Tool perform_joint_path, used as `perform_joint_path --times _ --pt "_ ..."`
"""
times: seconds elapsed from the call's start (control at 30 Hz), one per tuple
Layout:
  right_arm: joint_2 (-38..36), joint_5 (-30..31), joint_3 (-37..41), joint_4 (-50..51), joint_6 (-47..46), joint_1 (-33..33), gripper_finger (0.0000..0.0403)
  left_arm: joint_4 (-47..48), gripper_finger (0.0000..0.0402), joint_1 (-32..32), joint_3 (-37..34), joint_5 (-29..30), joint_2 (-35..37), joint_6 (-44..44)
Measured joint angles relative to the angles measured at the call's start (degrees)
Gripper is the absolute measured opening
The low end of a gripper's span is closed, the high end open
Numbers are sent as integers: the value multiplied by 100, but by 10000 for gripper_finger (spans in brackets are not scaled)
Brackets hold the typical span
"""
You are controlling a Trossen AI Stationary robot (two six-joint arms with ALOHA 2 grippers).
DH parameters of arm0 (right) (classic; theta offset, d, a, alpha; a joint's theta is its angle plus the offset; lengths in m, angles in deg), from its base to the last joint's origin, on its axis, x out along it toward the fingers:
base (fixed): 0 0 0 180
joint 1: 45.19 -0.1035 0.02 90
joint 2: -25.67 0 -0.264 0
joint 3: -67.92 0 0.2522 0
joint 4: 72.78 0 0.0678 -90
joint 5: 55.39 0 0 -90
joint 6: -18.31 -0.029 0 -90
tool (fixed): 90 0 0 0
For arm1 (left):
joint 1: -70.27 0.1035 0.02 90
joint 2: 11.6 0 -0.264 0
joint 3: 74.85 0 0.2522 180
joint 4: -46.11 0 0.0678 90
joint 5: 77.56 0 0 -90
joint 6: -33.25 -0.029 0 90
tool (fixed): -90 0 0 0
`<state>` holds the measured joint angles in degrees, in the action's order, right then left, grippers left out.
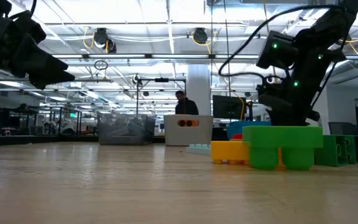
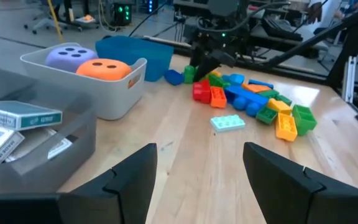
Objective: Pick & Place Toys
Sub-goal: Put the green game piece into the blue bin
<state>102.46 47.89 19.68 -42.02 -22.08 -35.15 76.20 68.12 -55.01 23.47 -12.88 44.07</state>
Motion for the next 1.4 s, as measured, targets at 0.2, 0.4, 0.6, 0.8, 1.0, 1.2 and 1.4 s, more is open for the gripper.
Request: perform_joint_path --times 0.2,0.4,0.6,0.8,1.0,1.2,1.4 --pt "-783 27 -2 -40 434 -2 149 3 246 0 0 -1 0 -9" --pt "-1504 63 -4 -1022 1106 302 136 3 246 0 0 -1 0 -11" --pt "-1509 -897 -384 -1178 1950 1519 135 3 246 0 0 -5 0 -11" --pt "-534 -1673 -1497 -146 2937 3108 136 3 246 0 0 -14 0 -11" --pt "596 -2237 -1960 -28 3317 3876 136 8 246 0 0 -21 0 -11" --pt "1408 -2234 -1991 -269 3360 3943 136 8 246 0 0 -23 0 -9" --pt "1901 -2228 -2000 -794 3450 3939 145 8 246 0 0 -47 0 -9"
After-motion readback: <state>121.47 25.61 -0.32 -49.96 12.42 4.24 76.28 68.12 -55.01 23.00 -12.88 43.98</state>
